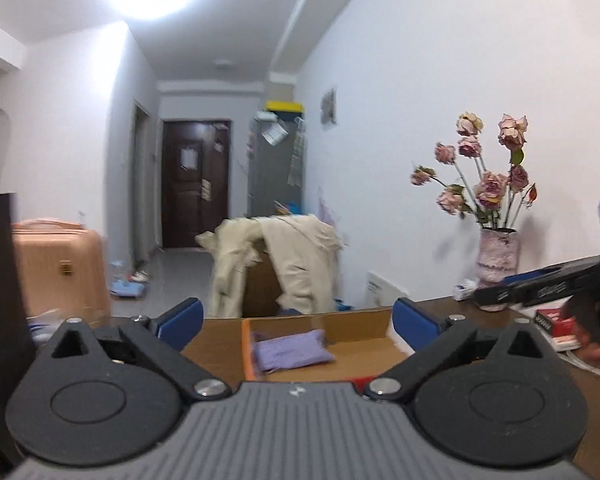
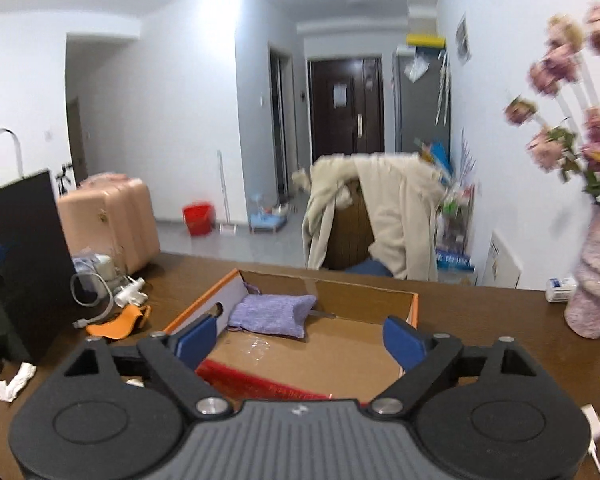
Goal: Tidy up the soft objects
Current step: 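Move the right gripper back to the pink sponge block and grasp it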
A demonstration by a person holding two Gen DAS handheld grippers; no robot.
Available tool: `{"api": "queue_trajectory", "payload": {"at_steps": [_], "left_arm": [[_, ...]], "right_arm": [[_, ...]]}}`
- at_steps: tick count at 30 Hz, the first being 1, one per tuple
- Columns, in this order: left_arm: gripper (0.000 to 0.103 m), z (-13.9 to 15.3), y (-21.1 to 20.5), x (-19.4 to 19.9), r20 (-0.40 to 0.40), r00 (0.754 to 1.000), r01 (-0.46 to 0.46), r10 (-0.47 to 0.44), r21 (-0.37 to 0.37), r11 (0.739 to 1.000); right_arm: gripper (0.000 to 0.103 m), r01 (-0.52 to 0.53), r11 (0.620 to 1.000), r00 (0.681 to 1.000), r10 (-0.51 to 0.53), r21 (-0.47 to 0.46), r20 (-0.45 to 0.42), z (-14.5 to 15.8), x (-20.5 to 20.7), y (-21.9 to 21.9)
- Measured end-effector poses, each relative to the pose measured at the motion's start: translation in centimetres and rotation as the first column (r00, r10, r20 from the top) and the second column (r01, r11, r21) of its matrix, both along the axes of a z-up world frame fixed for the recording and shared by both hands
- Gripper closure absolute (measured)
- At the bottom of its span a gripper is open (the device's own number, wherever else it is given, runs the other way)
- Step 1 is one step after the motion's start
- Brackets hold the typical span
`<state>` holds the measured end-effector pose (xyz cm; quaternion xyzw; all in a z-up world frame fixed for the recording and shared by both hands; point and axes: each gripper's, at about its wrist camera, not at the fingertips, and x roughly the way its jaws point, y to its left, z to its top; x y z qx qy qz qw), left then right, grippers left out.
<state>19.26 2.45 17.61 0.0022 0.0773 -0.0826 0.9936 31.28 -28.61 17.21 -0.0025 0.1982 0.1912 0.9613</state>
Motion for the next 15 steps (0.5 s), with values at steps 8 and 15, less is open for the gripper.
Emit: {"api": "queue_trajectory", "payload": {"at_steps": [8, 15], "left_arm": [[0.000, -5.4, 0.8, -8.8, -0.013, 0.992, -0.125, 0.124, -0.056, 0.991], [0.000, -9.7, 1.4, -10.0, -0.113, 0.991, -0.083, 0.077, -0.049, 0.995]], "right_arm": [[0.009, 0.037, 0.999, 0.991, -0.041, 0.038, 0.124, -4.1, -10.1, -1.8], [0.000, -0.003, 0.997, 0.987, 0.016, -0.081, 0.161, -10.4, -18.2, -0.5]]}}
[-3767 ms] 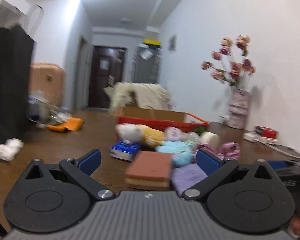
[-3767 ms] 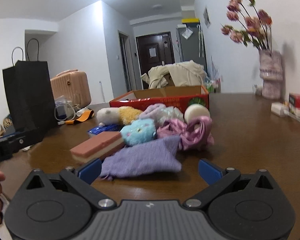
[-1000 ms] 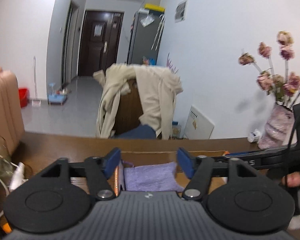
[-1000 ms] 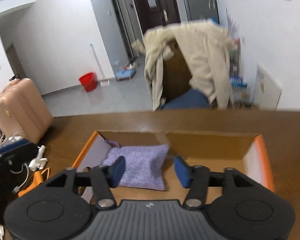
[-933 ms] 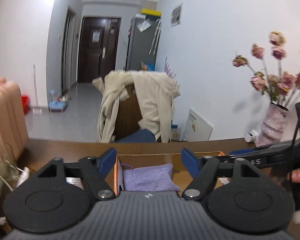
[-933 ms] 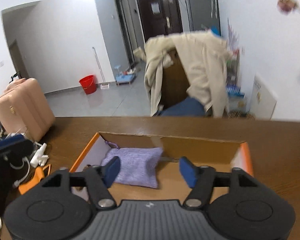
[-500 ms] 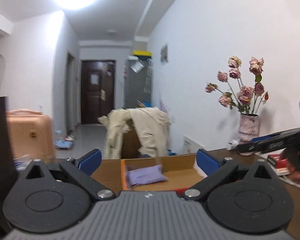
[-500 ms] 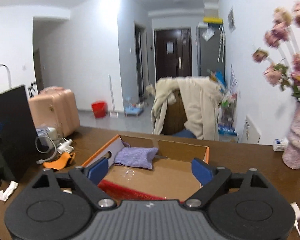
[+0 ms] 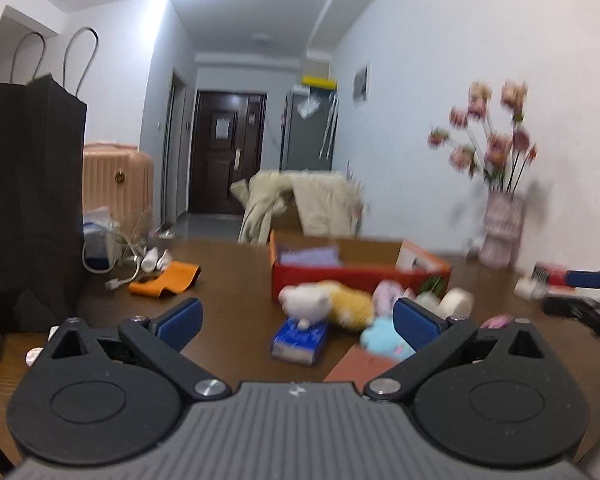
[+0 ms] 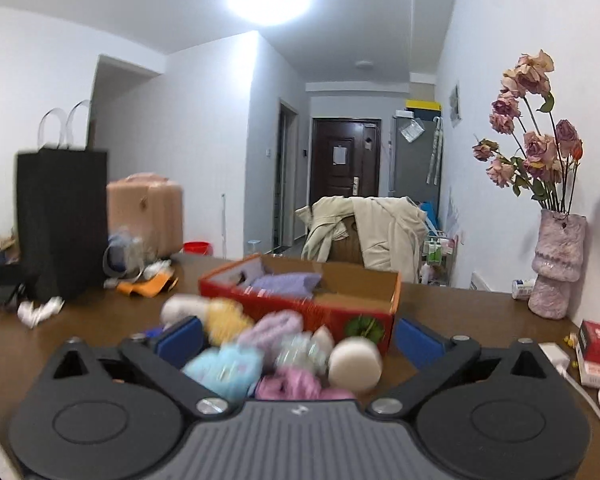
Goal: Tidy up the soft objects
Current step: 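Move the right gripper back to the pink sponge block and grasp it, then carry the sponge block into the box beside the sachet and release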
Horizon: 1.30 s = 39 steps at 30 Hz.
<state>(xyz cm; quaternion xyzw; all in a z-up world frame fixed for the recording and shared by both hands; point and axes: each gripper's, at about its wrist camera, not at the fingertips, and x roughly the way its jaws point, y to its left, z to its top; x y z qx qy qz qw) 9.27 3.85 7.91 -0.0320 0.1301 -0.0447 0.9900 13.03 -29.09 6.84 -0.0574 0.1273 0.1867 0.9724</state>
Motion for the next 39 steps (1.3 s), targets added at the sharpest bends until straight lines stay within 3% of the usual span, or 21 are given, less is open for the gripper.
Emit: {"api": "queue_trajectory", "payload": {"at_steps": [2, 5, 10, 15, 17, 21, 24, 28, 33, 39], "left_arm": [[0.000, -0.1, 0.3, 0.7, -0.030, 1.000, -0.009, 0.008, -0.018, 1.000], [0.000, -0.4, 0.7, 1.2, -0.061, 0.998, 0.010, -0.013, -0.055, 0.998], [0.000, -2.3, 0.2, 1.4, -0.082, 0.996, 0.036, -0.042, -0.079, 0.996], [0.000, -4.3, -0.6, 3.9, -0.190, 0.978, 0.062, -0.086, -0.125, 0.990], [0.001, -4.9, -1.2, 4.8, -0.224, 0.969, 0.077, -0.102, -0.115, 0.990], [0.028, -5.9, -1.3, 6.0, -0.291, 0.946, 0.102, -0.146, -0.161, 0.982], [0.038, -6.8, -0.8, 6.4, -0.319, 0.927, 0.131, -0.200, -0.224, 0.966], [0.043, -7.5, -0.5, 6.9, -0.343, 0.912, 0.136, -0.226, -0.267, 0.954], [0.050, -7.8, -0.2, 6.6, -0.333, 0.906, 0.149, -0.262, -0.329, 0.933], [0.054, -8.0, -0.3, 6.0, -0.326, 0.894, 0.183, -0.307, -0.359, 0.915]], "right_arm": [[0.000, -0.027, 1.000, 0.998, 0.027, -0.001, -0.051, -1.1, -0.7, 0.4], [0.001, -0.050, 0.995, 0.994, 0.058, 0.084, -0.092, -1.5, -0.3, 0.5], [0.028, -0.051, 0.986, 0.973, 0.085, 0.157, -0.217, -2.7, 2.2, 1.6], [0.042, -0.105, 0.971, 0.946, 0.165, 0.216, -0.279, -4.0, 5.0, 3.6], [0.043, -0.125, 0.963, 0.938, 0.193, 0.239, -0.287, -4.5, 6.2, 4.6], [0.048, -0.175, 0.953, 0.913, 0.251, 0.249, -0.320, -5.3, 9.0, 6.9], [0.052, -0.176, 0.957, 0.900, 0.251, 0.230, -0.356, -5.9, 11.2, 8.8], [0.062, -0.181, 0.952, 0.889, 0.266, 0.246, -0.373, -6.5, 12.5, 9.8], [0.077, -0.188, 0.947, 0.850, 0.290, 0.262, -0.439, -7.3, 12.2, 9.7], [0.077, -0.169, 0.938, 0.832, 0.301, 0.304, -0.466, -6.4, 6.9, 7.2]]}}
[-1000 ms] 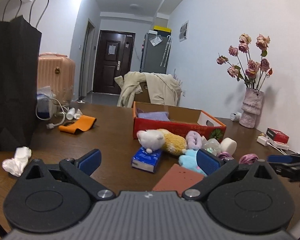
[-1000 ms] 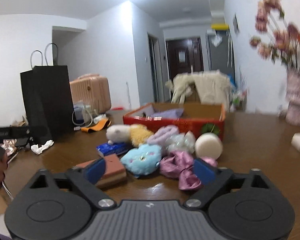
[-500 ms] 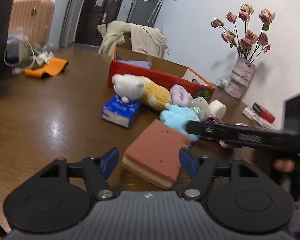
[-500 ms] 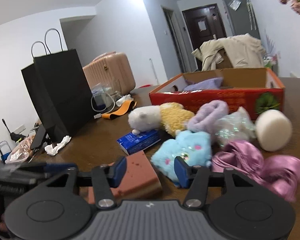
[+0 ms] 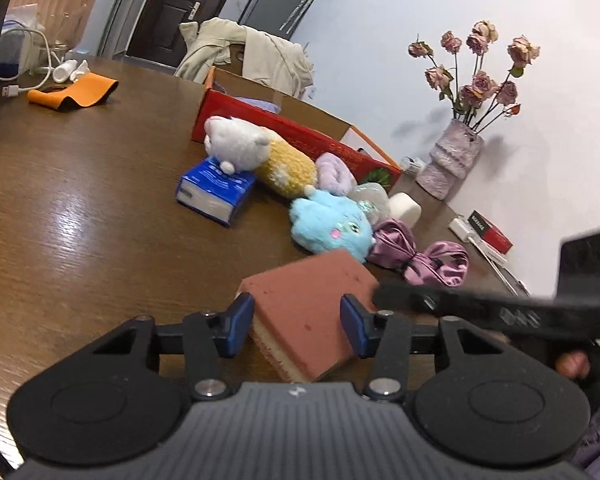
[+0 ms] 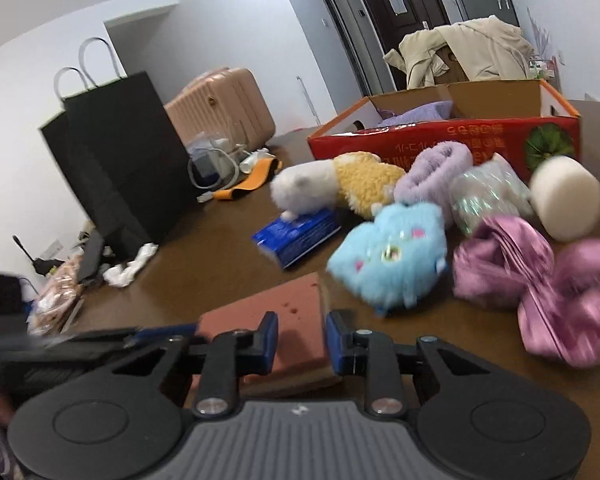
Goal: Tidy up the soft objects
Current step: 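Carry the sponge block into the box beside the sachet and release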
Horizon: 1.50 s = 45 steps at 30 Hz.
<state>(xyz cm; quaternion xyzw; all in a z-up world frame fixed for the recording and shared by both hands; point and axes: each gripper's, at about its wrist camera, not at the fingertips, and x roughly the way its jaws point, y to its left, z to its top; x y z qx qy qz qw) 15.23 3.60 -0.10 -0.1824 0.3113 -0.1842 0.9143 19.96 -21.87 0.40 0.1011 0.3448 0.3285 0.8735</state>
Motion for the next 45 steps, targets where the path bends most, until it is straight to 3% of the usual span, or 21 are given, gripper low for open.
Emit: {"api": "queue_trajectory", "payload": {"at_steps": [5, 10, 15, 18, 26, 29, 32, 37, 41, 45], "left_arm": [[0.053, 0.1, -0.4, -0.5, 0.001, 1.000, 0.012, -0.012, -0.006, 1.000], [0.054, 0.3, 0.1, -1.1, 0.008, 1.000, 0.014, -0.014, -0.020, 1.000], [0.060, 0.2, -0.3, -1.1, -0.008, 1.000, 0.012, -0.012, -0.009, 1.000], [0.069, 0.0, -0.4, -1.0, -0.014, 1.000, 0.016, -0.016, -0.010, 1.000], [0.071, 2.9, -1.9, 1.3, 0.071, 0.995, 0.070, -0.068, -0.028, 0.997], [0.071, 4.9, -3.2, 3.6, 0.146, 0.983, 0.115, -0.114, 0.003, 0.993], [0.071, 6.8, -4.2, 6.7, 0.214, 0.968, 0.137, -0.131, -0.013, 0.990], [0.071, 9.8, -7.2, 12.6, 0.264, 0.945, 0.188, -0.192, 0.041, 0.981], [0.071, 11.5, -9.4, 20.3, 0.227, 0.953, 0.193, -0.198, 0.046, 0.980], [0.071, 11.4, -11.1, 30.2, 0.117, 0.978, 0.172, -0.172, 0.014, 0.985]], "right_arm": [[0.076, 0.080, 0.997, 0.997, -0.080, 0.008, -0.007, -0.4, -2.3, -1.7], [0.076, 0.112, 0.992, 0.994, -0.112, 0.053, -0.012, -0.7, -2.1, -1.3], [0.075, 0.109, 0.993, 0.994, -0.108, 0.049, -0.029, -1.6, -1.8, -0.3], [0.075, 0.120, 0.991, 0.992, -0.118, 0.051, -0.034, -1.6, -1.9, -0.6], [0.076, 0.160, 0.986, 0.986, -0.162, 0.043, 0.038, 1.3, -1.5, -2.2], [0.076, 0.191, 0.980, 0.976, -0.196, 0.055, 0.096, 3.3, -0.3, -3.3], [0.076, 0.223, 0.972, 0.966, -0.231, 0.070, 0.120, 4.9, 1.8, -4.5], [0.076, 0.276, 0.957, 0.941, -0.288, 0.088, 0.179, 7.6, 6.5, -6.8], [0.076, 0.308, 0.946, 0.928, -0.322, 0.101, 0.189, 9.2, 13.7, -8.8], [0.074, 0.354, 0.931, 0.924, -0.363, 0.087, 0.117, 9.4, 23.6, -10.3]]}}
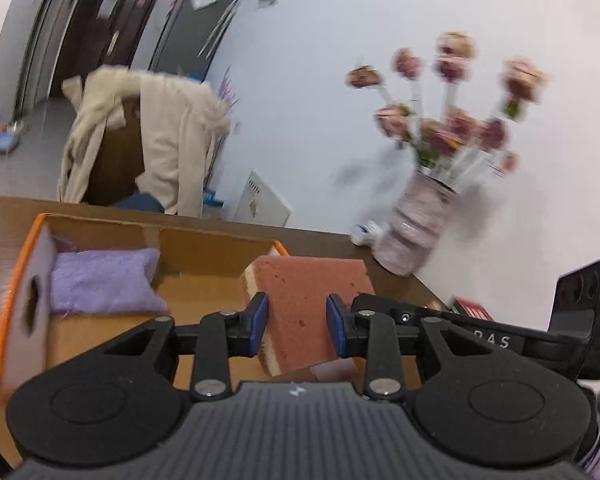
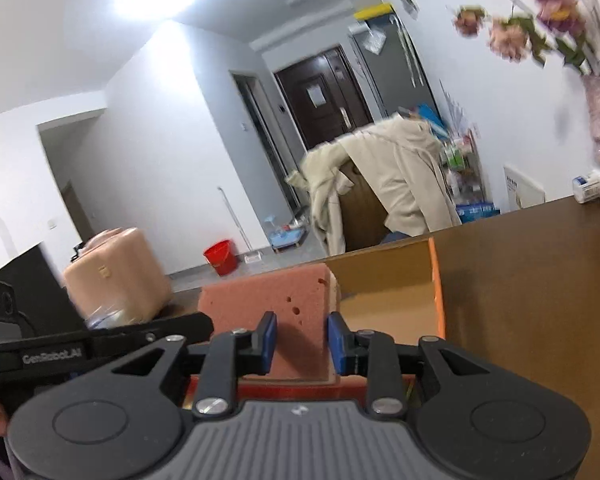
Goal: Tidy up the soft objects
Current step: 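Carry the sponge block into the box beside the sachet and release, then lower the right gripper onto the white-and-yellow plush toy and grasp it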
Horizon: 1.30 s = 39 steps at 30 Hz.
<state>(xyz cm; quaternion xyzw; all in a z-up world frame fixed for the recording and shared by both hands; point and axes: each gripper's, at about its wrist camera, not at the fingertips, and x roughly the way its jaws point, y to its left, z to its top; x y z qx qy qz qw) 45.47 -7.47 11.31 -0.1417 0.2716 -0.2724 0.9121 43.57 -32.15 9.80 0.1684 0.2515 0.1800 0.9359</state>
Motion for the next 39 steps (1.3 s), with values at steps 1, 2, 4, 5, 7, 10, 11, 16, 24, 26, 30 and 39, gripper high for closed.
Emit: {"api": "queue_trajectory", "payload": {"at_steps": [1, 2, 4, 5, 7, 10, 11, 16, 24, 26, 30, 39], "left_arm": [[0.071, -0.3, -0.5, 2.5, -0.020, 1.000, -0.006, 0.007, 0.006, 1.000], [0.071, -0.8, -1.1, 5.1, -0.051, 0.999, -0.014, 0.015, 0.015, 1.000], [0.073, -2.2, -1.6, 9.2, -0.112, 0.993, -0.043, 0.045, 0.023, 0.999], [0.073, -3.0, -1.8, 11.2, -0.141, 0.988, -0.058, 0.061, 0.028, 0.998], [0.073, -4.9, -2.0, 14.2, -0.206, 0.975, -0.075, 0.081, 0.035, 0.997], [0.070, -7.0, -2.0, 16.3, -0.231, 0.964, -0.122, 0.131, 0.053, 0.991], [0.068, -7.2, -1.9, 16.3, -0.216, 0.967, -0.124, 0.134, 0.063, 0.990], [0.067, -5.6, -0.8, 14.2, -0.149, 0.984, -0.083, 0.100, 0.112, 0.990], [0.051, 3.2, 1.5, 6.0, -0.013, 0.992, -0.117, 0.122, 0.199, 0.973], [0.044, 5.2, 2.5, 2.9, 0.036, 0.990, -0.141, 0.137, 0.218, 0.966], [0.029, 7.8, 4.0, -3.6, 0.126, 0.980, -0.180, 0.151, 0.256, 0.950], [0.011, 8.3, 6.8, -18.3, 0.290, 0.935, -0.286, 0.203, 0.278, 0.917]], "right_arm": [[0.074, 0.005, 1.000, 1.000, -0.006, -0.018, -0.008, -0.1, 2.1, -0.1], [0.074, 0.017, 0.999, 0.999, -0.018, -0.039, -0.029, -0.4, 5.0, -0.3], [0.074, 0.037, 0.999, 0.994, -0.040, -0.033, -0.104, -1.5, 9.8, -0.8], [0.074, 0.050, 0.998, 0.989, -0.054, -0.027, -0.140, -2.1, 11.7, -1.0], [0.074, 0.056, 0.995, 0.979, -0.070, -0.077, -0.190, -3.4, 15.3, -0.7], [0.073, 0.062, 0.978, 0.977, -0.101, -0.201, -0.190, -5.3, 17.9, 0.9], [0.073, 0.066, 0.965, 0.979, -0.111, -0.253, -0.168, -5.7, 18.2, 1.5], [0.073, 0.074, 0.942, 0.988, -0.113, -0.327, -0.101, -5.0, 17.5, 2.8], [0.057, 0.061, 0.940, 0.998, -0.065, -0.337, -0.001, 2.2, 10.4, 1.6], [0.053, 0.055, 0.939, 0.998, -0.052, -0.339, 0.020, 4.2, 7.8, 0.9], [0.043, 0.045, 0.933, 0.997, -0.020, -0.358, 0.073, 7.6, 1.8, -0.2], [0.023, -0.018, 0.935, 0.984, 0.080, -0.355, 0.161, 9.7, -13.0, -0.9]]}}
